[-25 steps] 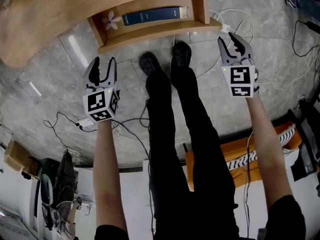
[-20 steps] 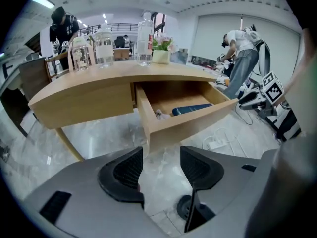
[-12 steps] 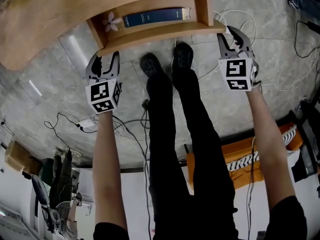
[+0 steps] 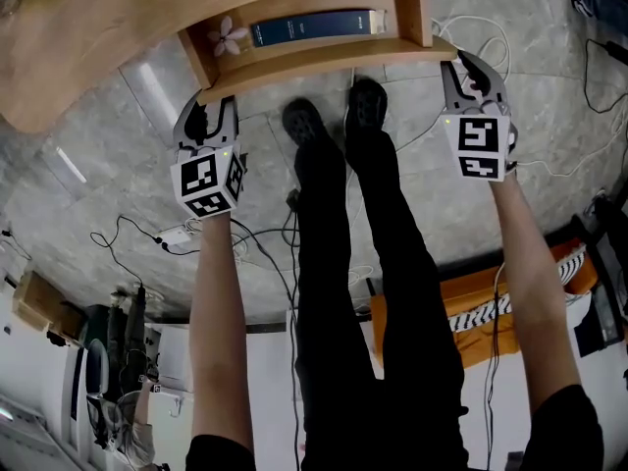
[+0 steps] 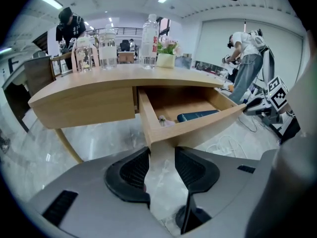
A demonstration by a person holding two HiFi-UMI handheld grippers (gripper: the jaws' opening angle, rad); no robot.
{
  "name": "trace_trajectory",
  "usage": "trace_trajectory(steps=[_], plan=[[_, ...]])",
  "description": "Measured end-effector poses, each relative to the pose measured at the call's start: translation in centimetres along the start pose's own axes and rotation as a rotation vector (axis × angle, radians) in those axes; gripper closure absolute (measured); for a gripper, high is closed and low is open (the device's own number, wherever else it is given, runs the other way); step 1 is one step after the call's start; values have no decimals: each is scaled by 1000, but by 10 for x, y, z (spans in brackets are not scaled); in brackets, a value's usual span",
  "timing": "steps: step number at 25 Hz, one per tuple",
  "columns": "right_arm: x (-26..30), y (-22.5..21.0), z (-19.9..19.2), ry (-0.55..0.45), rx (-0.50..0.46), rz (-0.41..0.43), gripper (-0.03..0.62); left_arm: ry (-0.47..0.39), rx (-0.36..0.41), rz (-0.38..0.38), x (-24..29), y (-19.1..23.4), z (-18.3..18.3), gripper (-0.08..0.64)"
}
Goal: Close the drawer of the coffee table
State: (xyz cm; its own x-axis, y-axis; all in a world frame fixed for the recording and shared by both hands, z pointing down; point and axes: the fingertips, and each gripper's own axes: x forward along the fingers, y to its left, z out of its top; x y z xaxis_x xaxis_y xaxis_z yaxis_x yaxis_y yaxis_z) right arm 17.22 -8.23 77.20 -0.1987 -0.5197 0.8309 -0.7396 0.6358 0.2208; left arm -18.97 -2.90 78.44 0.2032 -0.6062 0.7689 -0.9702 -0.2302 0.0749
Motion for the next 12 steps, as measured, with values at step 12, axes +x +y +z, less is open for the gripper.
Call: trace_trajectory(steps=[12], plan=[[-6, -2, 6, 8, 18, -5, 517, 0, -11, 16, -7, 2, 7, 393]])
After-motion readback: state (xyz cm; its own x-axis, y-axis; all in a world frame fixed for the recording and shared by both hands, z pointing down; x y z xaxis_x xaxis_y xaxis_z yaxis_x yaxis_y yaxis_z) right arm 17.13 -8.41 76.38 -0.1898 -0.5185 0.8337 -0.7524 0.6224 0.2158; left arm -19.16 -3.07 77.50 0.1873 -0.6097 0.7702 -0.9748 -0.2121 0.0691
